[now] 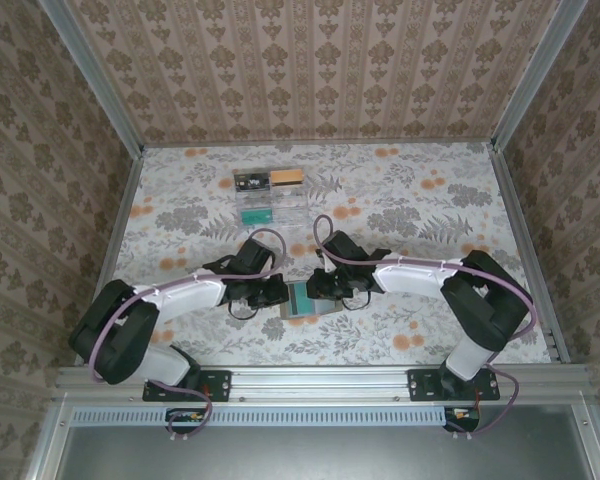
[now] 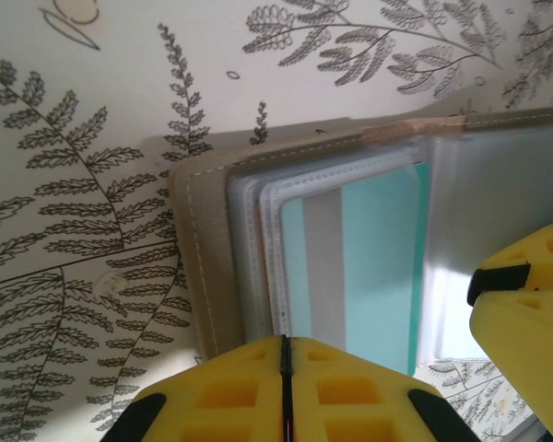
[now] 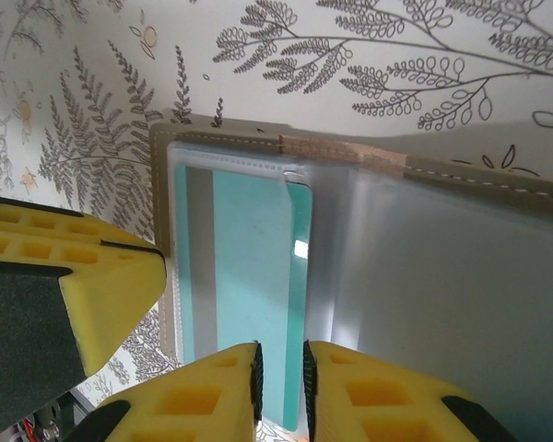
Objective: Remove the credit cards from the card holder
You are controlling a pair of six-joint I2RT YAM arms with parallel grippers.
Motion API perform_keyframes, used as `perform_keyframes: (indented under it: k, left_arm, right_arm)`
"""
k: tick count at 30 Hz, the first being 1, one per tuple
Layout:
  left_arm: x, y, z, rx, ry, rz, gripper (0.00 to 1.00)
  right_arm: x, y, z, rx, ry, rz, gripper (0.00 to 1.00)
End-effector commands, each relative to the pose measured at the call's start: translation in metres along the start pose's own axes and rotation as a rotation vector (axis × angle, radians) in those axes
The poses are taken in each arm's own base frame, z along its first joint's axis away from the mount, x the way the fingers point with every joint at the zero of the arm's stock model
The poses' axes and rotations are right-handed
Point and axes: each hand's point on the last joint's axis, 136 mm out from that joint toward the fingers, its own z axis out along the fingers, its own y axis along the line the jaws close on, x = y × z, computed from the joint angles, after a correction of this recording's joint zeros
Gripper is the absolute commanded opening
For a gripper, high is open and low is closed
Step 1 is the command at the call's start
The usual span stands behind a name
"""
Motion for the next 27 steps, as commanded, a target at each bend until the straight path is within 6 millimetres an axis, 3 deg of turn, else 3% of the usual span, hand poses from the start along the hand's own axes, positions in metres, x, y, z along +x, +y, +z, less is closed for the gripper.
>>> perform_keyframes:
  k: [1, 9, 16, 19, 22, 27]
  left_arm:
    - [0.005, 0.002, 0.005, -0.006, 0.027, -0.007, 0.09]
    - [0.011, 0.011, 0.010, -0.043, 0.056, -0.021, 0.08]
    - [0.011, 0.011, 0.011, -0.049, 0.059, -0.019, 0.08]
    - [0.011, 0.011, 0.011, -0.050, 0.058, -0.019, 0.07]
    - [0.011, 0.013, 0.010, -0.067, 0.059, -0.022, 0.00]
    - [0.013, 0.025, 0.009, -0.124, 0.065, -0.034, 0.00]
  right_arm:
    - [0.006, -0.004, 0.007, -0.013, 0.033, 0.026, 0.23]
    - [0.011, -0.014, 0.015, 0.007, 0.055, 0.046, 0.24]
    - [0.011, -0.010, 0.018, -0.015, 0.063, 0.050, 0.22]
    - [0.012, -0.011, 0.018, -0.015, 0.064, 0.053, 0.15]
    - [0.011, -0.012, 0.016, -0.017, 0.060, 0.056, 0.01]
    - [0.011, -0.019, 0.010, -0.005, 0.048, 0.066, 0.00]
